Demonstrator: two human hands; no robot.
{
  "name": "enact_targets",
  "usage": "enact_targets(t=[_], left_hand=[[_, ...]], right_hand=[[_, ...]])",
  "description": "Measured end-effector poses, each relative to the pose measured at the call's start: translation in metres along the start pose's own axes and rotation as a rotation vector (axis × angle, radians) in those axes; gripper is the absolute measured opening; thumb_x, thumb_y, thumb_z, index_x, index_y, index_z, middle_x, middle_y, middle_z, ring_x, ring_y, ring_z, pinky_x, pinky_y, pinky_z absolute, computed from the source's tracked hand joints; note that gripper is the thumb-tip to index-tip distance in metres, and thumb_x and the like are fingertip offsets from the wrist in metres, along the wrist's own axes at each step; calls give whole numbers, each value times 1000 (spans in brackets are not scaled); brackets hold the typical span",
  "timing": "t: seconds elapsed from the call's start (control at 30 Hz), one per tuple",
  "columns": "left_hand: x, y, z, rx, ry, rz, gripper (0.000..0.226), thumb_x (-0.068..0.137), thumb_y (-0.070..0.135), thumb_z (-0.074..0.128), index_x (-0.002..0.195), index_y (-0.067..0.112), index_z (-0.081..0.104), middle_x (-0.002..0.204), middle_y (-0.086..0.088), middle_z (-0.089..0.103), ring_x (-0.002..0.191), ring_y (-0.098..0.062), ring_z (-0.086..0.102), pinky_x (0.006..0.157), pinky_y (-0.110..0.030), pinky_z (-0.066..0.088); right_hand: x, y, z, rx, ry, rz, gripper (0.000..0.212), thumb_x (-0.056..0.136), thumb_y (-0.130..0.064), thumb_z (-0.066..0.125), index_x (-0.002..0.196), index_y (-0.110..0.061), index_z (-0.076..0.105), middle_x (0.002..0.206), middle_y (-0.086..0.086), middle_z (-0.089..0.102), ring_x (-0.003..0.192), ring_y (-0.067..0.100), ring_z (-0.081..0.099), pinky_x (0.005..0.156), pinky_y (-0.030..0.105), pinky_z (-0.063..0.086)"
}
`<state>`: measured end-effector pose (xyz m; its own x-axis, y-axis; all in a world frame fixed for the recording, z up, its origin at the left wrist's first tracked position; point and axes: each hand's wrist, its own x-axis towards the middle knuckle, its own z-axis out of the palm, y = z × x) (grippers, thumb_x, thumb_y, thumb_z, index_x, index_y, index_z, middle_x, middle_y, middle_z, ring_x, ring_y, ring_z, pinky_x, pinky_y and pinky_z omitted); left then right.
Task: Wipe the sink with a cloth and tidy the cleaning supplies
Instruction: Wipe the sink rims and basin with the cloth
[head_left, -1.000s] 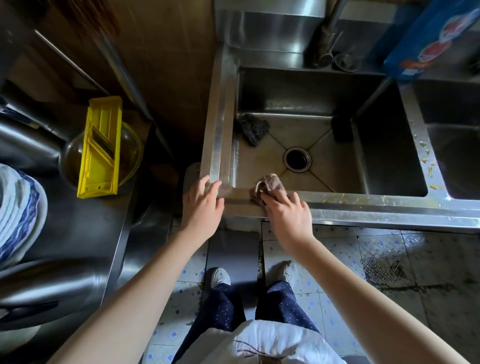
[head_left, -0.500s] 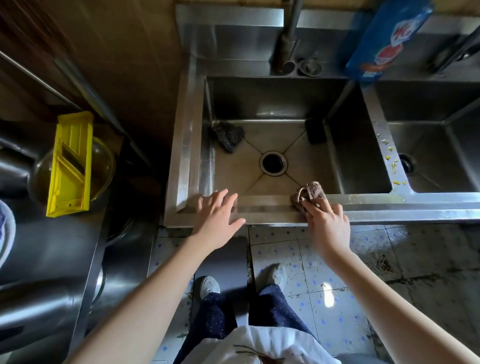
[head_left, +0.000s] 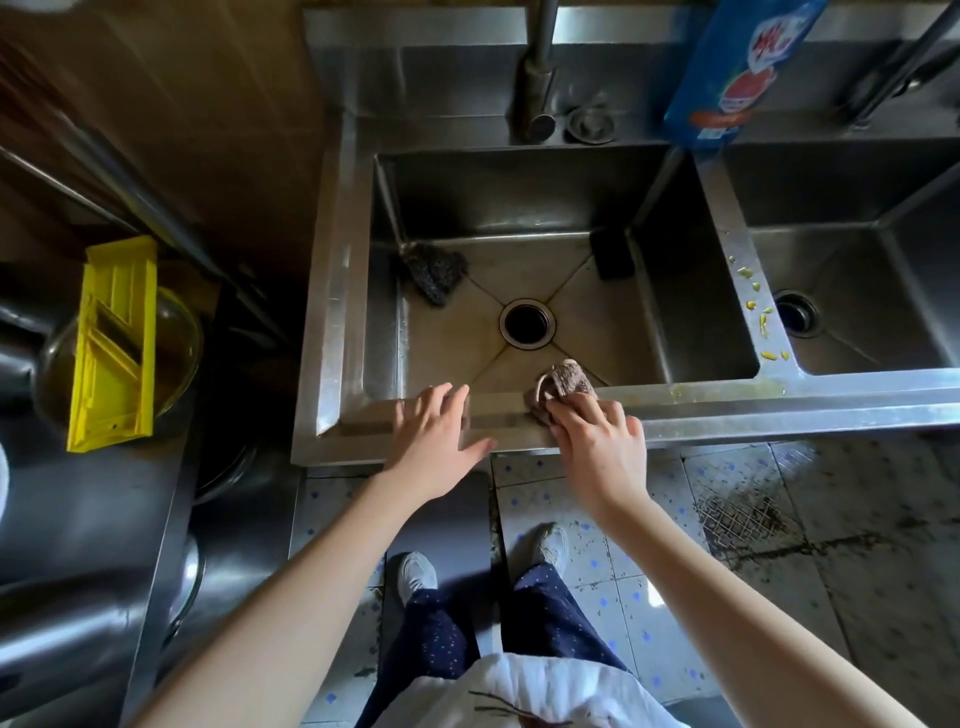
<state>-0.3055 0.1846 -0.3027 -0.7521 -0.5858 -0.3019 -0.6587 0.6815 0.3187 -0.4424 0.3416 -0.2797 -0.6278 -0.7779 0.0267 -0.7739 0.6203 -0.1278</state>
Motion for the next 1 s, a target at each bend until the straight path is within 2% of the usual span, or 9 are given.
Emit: enact_targets(t=[0.17,0.4,0.67,0.87,1.0], left_hand=[[13,34,7,-19,-8,45,81,81,70,41,144,23,20,150,0,21,139,-20,17,112,-53,8],[33,76,17,-74,-68,85,77,82,67,41,144,26,22,149,4,19,139,-19,17,112,-53,2],[43,105,29,-56,-49,81,71,82,67,44,140,27,29,134,3,32,125,-22,30,108,-49,11],[43,106,27,-22,53,28,64,82,69,38,131,27,43,128,2,41,119,-23,39,104,-47,22],[39,105,26,-40,109,-64,60,82,67,37,126,27,49,124,3,44,115,-22,42,103,-46,26]], right_hand=[[-2,52,-5,-22,17,86,28,86,-23,64,114,-27,66,115,-1,64,96,31,56,74,39,44],[0,125,-14,-41,2,218,28,89,-22,61,116,-23,66,116,5,63,97,36,53,77,42,43],[-1,108,-13,53,64,113,32,80,-10,68,111,-20,69,110,2,67,91,34,57,73,39,47],[6,81,-6,34,7,-52,49,64,-11,78,111,-23,68,104,-2,66,83,28,60,64,33,47],[8,99,-5,28,2,-119,49,64,-15,79,110,-25,67,102,-4,66,82,27,60,61,34,48]])
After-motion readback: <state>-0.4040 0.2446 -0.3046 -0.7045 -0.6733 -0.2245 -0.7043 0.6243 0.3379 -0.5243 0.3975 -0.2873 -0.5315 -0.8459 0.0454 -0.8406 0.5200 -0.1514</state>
